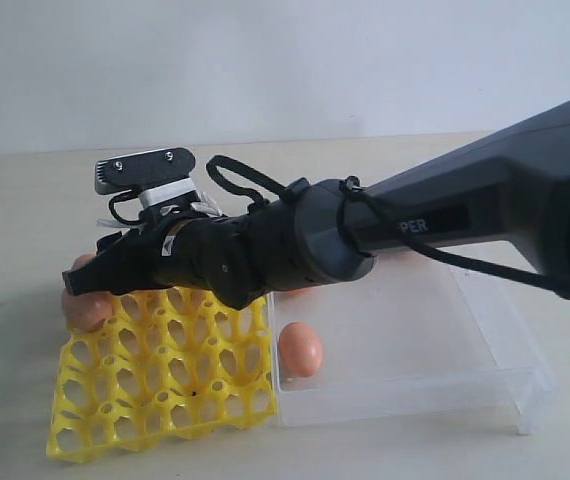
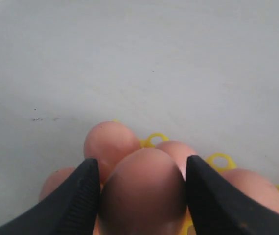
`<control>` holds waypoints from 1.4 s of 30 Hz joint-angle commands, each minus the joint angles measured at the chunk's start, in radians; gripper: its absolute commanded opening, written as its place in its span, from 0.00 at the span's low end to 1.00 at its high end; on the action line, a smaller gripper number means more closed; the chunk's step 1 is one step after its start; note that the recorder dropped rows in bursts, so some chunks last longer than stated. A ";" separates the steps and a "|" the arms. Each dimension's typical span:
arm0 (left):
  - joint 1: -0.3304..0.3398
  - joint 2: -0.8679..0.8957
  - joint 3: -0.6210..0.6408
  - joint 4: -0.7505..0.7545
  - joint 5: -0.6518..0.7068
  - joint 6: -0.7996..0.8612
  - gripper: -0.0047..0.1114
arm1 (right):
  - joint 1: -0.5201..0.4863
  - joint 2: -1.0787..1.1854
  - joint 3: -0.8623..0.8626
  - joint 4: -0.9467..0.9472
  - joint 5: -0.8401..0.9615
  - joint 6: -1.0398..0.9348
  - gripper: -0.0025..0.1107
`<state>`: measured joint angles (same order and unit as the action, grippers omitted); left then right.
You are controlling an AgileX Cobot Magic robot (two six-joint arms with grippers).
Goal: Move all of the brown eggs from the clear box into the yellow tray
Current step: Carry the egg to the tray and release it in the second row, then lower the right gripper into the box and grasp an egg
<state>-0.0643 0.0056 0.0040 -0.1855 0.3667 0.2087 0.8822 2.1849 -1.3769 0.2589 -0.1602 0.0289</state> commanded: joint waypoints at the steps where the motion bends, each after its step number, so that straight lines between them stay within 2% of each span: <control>1: -0.004 -0.006 -0.004 -0.001 -0.010 -0.003 0.04 | 0.002 0.004 -0.007 -0.005 0.001 -0.001 0.12; 5: -0.004 -0.006 -0.004 -0.001 -0.010 -0.003 0.04 | 0.002 0.004 -0.007 -0.005 0.001 -0.001 0.49; 7: -0.004 -0.006 -0.004 -0.001 -0.010 -0.003 0.04 | 0.002 0.004 -0.007 -0.005 0.001 -0.001 0.57; 12: -0.004 -0.006 -0.004 -0.001 -0.010 -0.003 0.04 | 0.002 0.000 -0.013 0.003 0.008 -0.001 0.57; 17: -0.004 -0.006 -0.004 -0.001 -0.010 -0.003 0.04 | 0.002 -0.064 -0.026 0.003 0.123 -0.001 0.55; 24: -0.004 -0.006 -0.004 -0.001 -0.010 -0.003 0.04 | -0.002 -0.212 -0.026 -0.004 0.416 -0.109 0.32; 28: -0.004 -0.006 -0.004 -0.001 -0.010 -0.003 0.04 | -0.039 -0.275 -0.022 -0.028 0.605 -0.145 0.26; 35: -0.004 -0.006 -0.004 -0.001 -0.010 -0.003 0.04 | -0.172 -0.425 0.114 -0.032 0.632 -0.176 0.27; 42: -0.004 -0.006 -0.004 -0.001 -0.010 -0.003 0.04 | -0.273 -0.456 0.184 0.027 0.608 -0.043 0.51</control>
<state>-0.0643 0.0056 0.0040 -0.1855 0.3667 0.2087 0.6406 1.7341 -1.2104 0.2505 0.4694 -0.0622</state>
